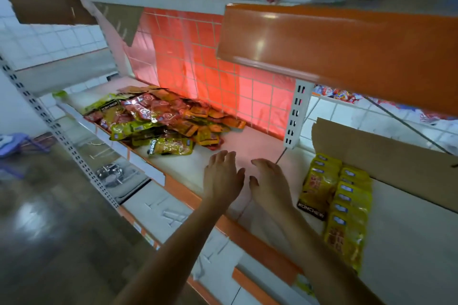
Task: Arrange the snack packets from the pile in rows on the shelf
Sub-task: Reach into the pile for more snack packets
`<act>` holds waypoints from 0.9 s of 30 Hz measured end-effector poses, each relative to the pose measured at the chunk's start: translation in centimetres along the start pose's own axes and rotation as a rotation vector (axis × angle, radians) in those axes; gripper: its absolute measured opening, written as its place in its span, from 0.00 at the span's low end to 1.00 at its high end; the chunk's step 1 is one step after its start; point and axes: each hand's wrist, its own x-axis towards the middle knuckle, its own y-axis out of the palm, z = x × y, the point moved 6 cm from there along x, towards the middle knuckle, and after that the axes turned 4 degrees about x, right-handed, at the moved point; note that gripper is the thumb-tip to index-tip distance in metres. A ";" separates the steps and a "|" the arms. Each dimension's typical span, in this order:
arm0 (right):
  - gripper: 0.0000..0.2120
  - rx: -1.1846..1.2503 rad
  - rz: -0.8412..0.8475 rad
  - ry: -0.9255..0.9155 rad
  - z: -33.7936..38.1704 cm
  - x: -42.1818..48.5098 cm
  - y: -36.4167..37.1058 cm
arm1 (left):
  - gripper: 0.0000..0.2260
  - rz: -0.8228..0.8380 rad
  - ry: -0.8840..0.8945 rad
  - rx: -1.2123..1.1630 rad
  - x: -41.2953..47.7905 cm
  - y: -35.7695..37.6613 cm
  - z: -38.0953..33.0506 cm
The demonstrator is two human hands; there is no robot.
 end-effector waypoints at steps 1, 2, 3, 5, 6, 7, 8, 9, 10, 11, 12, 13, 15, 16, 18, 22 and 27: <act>0.21 -0.016 0.019 -0.009 0.8 0.8 0.9 | 0.23 0.005 -0.031 0.016 0.7 -0.1 1.4; 0.21 -0.031 0.037 -0.014 1.5 1.7 1.7 | 0.24 0.008 -0.063 0.033 1.3 -0.1 2.8; 0.20 -0.043 0.056 -0.016 2.2 2.5 2.6 | 0.24 0.010 -0.095 0.051 2.0 -0.3 4.2; 0.18 -0.052 0.086 -0.026 3.3 4.3 4.2 | 0.26 0.019 -0.149 0.085 3.3 -0.3 6.9; 0.16 -0.061 0.102 -0.039 3.9 5.2 5.0 | 0.26 0.021 -0.163 0.104 3.9 -0.3 8.2; 0.16 -0.073 0.119 -0.059 4.3 6.1 5.9 | 0.25 0.013 -0.167 0.124 4.5 -0.3 9.3; 0.18 -0.082 0.137 -0.080 4.7 7.1 6.6 | 0.22 -0.002 -0.168 0.137 5.0 -0.4 10.5; 0.21 -0.087 0.155 -0.094 5.0 7.9 7.3 | 0.19 -0.024 -0.172 0.137 5.5 -0.5 11.5; 0.24 -0.091 0.172 -0.102 5.3 8.7 7.9 | 0.17 -0.045 -0.185 0.129 5.9 -0.7 12.5; 0.26 -0.101 0.191 -0.109 5.6 9.4 8.5 | 0.15 -0.062 -0.201 0.122 6.3 -0.8 13.5; 0.26 -0.112 0.209 -0.120 5.9 10.0 9.2 | 0.14 -0.068 -0.215 0.124 6.7 -0.8 14.4; 0.26 -0.124 0.225 -0.137 6.0 10.6 9.9 | 0.13 -0.068 -0.221 0.125 7.0 -0.8 15.1; 0.26 -0.139 0.255 -0.171 6.3 11.5 11.1 | 0.12 -0.056 -0.230 0.118 7.2 -0.5 16.1; 0.27 -0.147 0.282 -0.176 6.3 11.8 11.7 | 0.12 -0.037 -0.242 0.120 7.2 -0.3 16.4; 0.29 -0.180 0.349 -0.169 5.9 11.9 12.6 | 0.14 0.011 -0.267 0.143 7.2 -0.3 16.4; 0.29 -0.228 0.313 -0.158 5.2 10.7 12.8 | 0.18 0.042 -0.272 0.219 7.0 -0.3 16.0; 0.27 -0.259 0.270 -0.150 4.6 8.6 11.7 | 0.29 -0.072 -0.258 0.241 6.1 -0.2 15.6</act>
